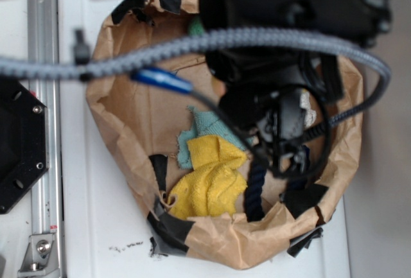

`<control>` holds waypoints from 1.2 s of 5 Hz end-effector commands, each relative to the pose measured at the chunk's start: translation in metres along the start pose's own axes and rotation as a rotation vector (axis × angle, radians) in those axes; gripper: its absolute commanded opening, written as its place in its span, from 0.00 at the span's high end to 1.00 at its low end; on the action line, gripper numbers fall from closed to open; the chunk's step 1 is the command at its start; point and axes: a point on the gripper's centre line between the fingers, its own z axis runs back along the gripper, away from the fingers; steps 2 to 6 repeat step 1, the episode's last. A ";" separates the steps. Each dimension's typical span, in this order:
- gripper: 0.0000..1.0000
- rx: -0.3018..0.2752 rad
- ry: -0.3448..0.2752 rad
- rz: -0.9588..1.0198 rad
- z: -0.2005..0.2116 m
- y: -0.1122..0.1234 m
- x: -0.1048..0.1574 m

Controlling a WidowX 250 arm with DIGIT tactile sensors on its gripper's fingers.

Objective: Grab the green sponge.

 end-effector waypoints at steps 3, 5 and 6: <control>1.00 0.024 -0.010 -0.069 0.005 0.002 -0.008; 1.00 0.024 -0.010 -0.069 0.005 0.002 -0.008; 1.00 0.024 -0.010 -0.069 0.005 0.002 -0.008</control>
